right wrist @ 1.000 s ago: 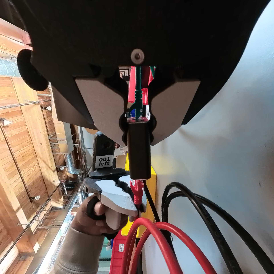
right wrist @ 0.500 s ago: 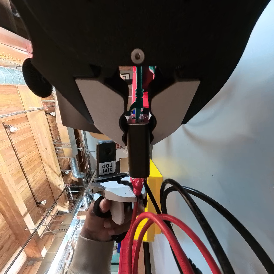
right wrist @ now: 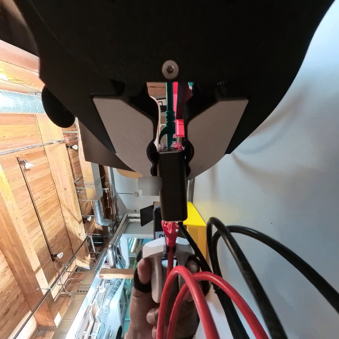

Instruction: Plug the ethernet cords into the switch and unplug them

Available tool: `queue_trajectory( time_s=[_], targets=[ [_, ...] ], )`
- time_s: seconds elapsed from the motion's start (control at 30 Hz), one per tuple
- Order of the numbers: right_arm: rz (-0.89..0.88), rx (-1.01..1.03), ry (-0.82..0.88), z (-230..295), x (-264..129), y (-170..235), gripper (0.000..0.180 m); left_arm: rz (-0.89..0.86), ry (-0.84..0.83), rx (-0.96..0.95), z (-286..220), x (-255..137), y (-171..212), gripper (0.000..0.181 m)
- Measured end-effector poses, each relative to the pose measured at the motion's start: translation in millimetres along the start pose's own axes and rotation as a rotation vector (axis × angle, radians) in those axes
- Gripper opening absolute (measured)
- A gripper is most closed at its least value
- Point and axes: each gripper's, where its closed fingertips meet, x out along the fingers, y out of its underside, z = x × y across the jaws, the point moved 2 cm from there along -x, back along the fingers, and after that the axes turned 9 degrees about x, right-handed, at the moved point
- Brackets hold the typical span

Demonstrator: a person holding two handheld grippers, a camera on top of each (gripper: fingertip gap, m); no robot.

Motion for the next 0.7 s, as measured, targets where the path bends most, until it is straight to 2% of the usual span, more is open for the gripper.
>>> queue_trajectory(
  time_s=[0.13,0.37,0.57,0.7],
  targets=[
    [-0.02,-0.001,-0.011,2.9,-0.3,-3.8,0.028,-0.067,0.033,-0.025,2.7,4.4,10.7,0.005],
    [0.022,0.017,-0.035,8.2,3.1,5.2,0.028,-0.217,-0.046,-0.007,11.3,-0.8,4.2,0.005],
    [0.041,0.061,-0.06,13.6,7.6,10.2,0.026,-0.19,-0.338,0.314,9.5,-12.1,-1.2,0.012],
    [0.046,0.074,-0.075,17.2,9.6,10.7,0.026,-0.101,-0.508,0.522,7.0,-11.4,4.6,0.022]
  ],
)
